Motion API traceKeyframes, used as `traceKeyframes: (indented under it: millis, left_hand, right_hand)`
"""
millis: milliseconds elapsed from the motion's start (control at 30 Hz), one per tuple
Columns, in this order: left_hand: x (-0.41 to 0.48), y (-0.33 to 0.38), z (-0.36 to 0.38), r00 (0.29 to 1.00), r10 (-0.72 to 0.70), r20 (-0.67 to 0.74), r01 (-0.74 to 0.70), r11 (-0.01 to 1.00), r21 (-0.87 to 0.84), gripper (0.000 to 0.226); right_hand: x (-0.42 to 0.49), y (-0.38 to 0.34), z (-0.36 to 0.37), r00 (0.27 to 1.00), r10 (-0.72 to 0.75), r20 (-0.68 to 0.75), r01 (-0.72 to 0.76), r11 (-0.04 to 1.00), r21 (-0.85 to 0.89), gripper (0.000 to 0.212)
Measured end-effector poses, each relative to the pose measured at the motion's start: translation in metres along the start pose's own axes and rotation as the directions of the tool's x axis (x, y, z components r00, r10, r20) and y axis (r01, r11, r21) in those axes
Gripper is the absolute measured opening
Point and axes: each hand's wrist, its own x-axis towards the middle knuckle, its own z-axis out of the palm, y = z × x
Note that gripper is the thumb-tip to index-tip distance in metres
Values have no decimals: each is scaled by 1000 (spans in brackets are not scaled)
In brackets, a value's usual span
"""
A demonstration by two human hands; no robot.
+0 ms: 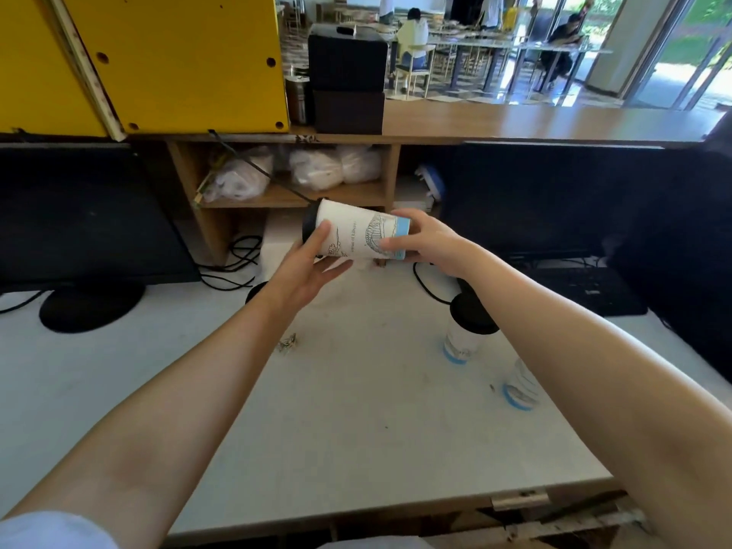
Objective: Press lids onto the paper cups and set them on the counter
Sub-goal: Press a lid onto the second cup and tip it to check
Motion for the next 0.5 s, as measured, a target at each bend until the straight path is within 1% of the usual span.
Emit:
traceKeyframes:
  millis: [67,133,200,267,333,400,467,500]
  left_hand:
    - [-1,6,3,999,39,-7,-39,997,63,40]
    - [-2,13,8,997,78,-26,-73,988,135,45]
    - [-4,20,12,991,129,-20,-121,964,237,51]
    - [-6,27,18,983,183,24,-179,913,366,54]
    - [-7,34,25,968,233,89,-245,825,509,63]
    - [-6,38,29,946,292,144,-310,672,673,74]
    - [-5,43,34,926,323,195,-348,531,773,83]
    - [-5,45,37,915,333,227,-372,484,792,85]
  right_hand:
    - [-2,2,4,999,-17,35,22,990,-138,61]
    - [-3,5,8,997,-31,64,47,964,-263,58]
    - [-2,8,11,996,-27,87,54,944,-326,61]
    - [0,10,15,994,-17,106,55,929,-365,63]
    - [3,11,21,992,-2,124,51,918,-393,66]
    - [6,10,28,992,5,126,44,924,-381,70]
    - [9,6,31,994,-22,108,52,957,-286,72]
    - [10,3,31,995,-54,88,73,972,-225,70]
